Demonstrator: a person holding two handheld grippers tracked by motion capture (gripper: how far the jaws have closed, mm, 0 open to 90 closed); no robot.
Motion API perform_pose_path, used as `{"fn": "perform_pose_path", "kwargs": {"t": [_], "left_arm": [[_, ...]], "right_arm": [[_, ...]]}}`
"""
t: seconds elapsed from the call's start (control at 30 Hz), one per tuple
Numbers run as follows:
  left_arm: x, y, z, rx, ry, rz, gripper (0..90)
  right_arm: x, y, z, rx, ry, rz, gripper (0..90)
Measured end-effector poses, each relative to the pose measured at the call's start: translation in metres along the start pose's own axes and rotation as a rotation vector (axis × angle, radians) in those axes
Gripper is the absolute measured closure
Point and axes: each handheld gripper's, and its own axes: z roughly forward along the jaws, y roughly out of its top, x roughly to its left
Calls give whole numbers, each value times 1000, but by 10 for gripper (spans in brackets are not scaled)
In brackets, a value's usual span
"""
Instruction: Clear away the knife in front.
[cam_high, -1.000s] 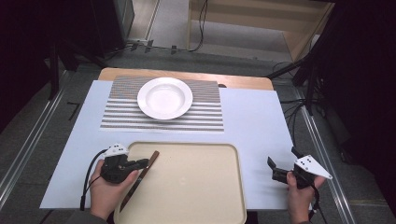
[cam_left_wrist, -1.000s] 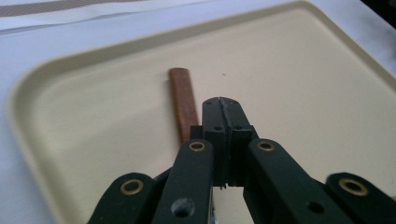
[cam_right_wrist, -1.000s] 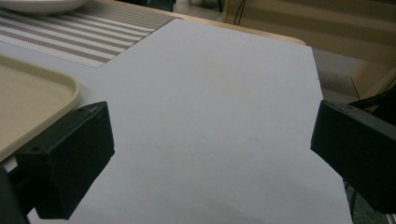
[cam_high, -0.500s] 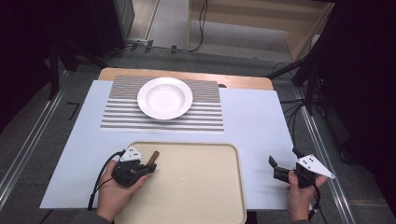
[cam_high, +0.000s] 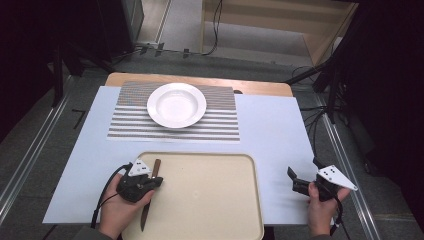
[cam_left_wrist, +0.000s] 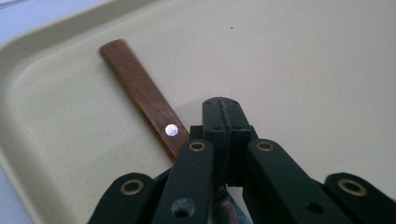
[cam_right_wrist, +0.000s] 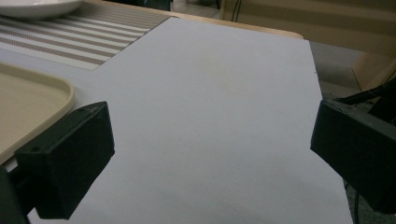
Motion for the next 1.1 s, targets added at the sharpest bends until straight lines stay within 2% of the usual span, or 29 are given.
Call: {"fn": "perform_pose_path", "kwargs": {"t": [0.47,0.83,1.1], "left_arm": [[15,-11,-13,-20,-21,-41,897],[31,-17,-25,-34,7,-77,897],[37,-19,-28,-42,6,-96,897]], "right_arm": [[0,0,0,0,3,5,0],[0,0,0,0,4,7,0],[0,0,0,0,4,7,0]]}}
